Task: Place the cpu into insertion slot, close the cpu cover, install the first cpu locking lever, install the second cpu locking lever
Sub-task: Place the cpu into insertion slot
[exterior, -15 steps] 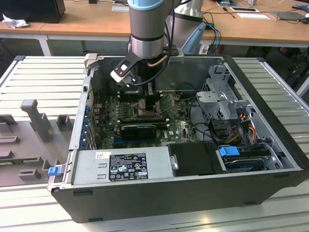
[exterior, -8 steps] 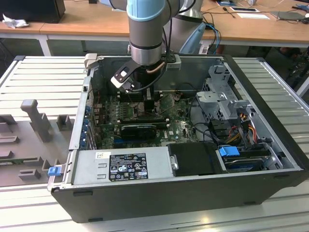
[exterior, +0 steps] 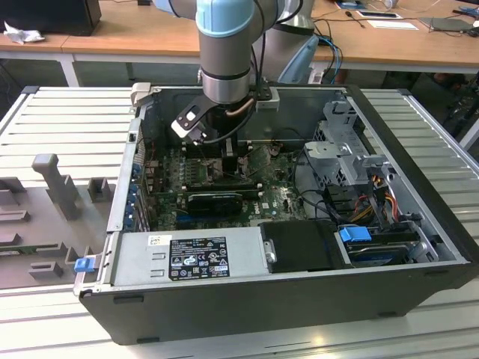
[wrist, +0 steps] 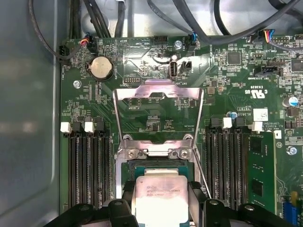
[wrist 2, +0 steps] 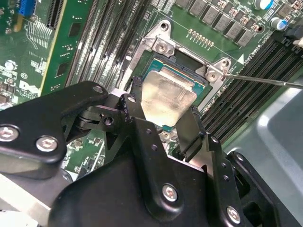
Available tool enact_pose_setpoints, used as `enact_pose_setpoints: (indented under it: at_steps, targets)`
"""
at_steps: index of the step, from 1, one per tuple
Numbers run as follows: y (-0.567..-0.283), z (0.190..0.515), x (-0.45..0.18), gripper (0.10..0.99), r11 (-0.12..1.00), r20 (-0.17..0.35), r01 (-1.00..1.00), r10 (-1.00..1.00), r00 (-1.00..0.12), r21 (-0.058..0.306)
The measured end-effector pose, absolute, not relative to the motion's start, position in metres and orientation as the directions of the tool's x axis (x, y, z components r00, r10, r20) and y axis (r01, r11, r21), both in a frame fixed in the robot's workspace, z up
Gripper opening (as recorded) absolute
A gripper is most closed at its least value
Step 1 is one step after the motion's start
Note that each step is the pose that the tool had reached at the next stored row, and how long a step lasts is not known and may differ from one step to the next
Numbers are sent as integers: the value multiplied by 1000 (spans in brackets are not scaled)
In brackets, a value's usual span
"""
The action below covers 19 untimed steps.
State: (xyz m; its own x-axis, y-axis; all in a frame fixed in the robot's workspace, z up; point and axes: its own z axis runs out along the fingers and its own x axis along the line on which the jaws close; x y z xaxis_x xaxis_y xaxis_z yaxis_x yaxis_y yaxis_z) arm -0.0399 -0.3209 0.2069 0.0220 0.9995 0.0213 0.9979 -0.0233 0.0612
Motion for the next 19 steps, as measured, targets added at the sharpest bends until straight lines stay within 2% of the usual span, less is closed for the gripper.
enact_pose_setpoints:
  at_steps: [14, 16, 17, 19]
  targets:
    - [-318, 201, -39, 529, -20, 21, 998, 1000, 19, 61]
    - [-318, 201, -39, 541, -20, 21, 998, 1000, 19, 61]
    - [-318, 201, -39, 608, -20, 21, 998, 1000, 19, 61]
    - [-318, 201, -39, 608, -20, 21, 998, 1000, 19, 61]
